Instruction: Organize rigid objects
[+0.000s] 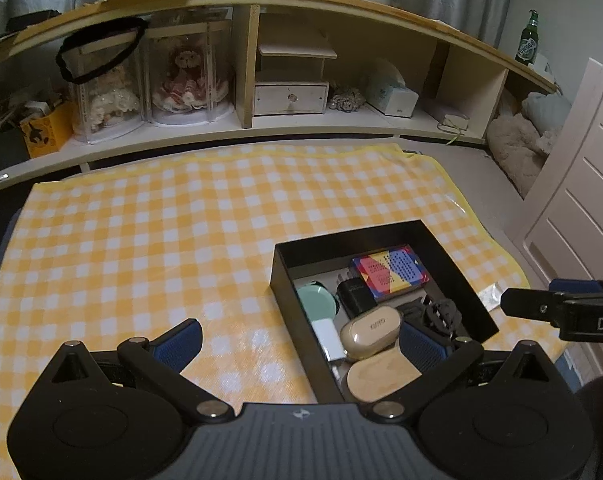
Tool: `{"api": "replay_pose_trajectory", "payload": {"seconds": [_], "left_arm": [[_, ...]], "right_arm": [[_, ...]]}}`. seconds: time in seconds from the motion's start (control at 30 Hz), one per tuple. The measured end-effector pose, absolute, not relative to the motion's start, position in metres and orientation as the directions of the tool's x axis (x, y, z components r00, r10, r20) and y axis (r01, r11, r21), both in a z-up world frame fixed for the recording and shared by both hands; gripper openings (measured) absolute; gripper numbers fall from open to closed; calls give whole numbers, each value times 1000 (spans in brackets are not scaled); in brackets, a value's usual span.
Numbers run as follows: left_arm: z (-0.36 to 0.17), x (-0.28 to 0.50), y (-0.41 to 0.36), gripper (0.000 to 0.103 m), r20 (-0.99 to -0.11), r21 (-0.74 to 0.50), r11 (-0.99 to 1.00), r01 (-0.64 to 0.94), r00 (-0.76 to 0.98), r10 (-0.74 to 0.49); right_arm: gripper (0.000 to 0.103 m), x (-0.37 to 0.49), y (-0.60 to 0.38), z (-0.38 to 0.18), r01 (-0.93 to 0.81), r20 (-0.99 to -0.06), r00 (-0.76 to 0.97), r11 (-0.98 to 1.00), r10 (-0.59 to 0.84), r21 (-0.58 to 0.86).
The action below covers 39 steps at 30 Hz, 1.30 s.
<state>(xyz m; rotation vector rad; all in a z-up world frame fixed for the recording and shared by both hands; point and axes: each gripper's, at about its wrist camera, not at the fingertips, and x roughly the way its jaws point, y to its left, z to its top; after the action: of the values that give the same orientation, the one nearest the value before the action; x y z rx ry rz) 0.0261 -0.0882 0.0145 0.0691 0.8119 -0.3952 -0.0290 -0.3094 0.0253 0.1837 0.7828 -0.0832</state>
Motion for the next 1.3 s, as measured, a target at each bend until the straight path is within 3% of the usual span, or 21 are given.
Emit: {"api": "replay_pose_trajectory", "payload": {"seconds": [0.13,0.33,1.3], "left_arm": [[14,13,-83,103,-716,-71,929,364,629,-302],[12,4,-72,103,-720,-61,937,345,635,-281],[10,1,-62,103,-735,-56,950,309,631,-248]], "right_arm": [[103,-40,-299,25,148,-707,706,984,-37,96],[103,-46,-289,22,190,-702,701,982,-123,18],[103,-46,-285,15,172,-725,683,984,-91,39]]}}
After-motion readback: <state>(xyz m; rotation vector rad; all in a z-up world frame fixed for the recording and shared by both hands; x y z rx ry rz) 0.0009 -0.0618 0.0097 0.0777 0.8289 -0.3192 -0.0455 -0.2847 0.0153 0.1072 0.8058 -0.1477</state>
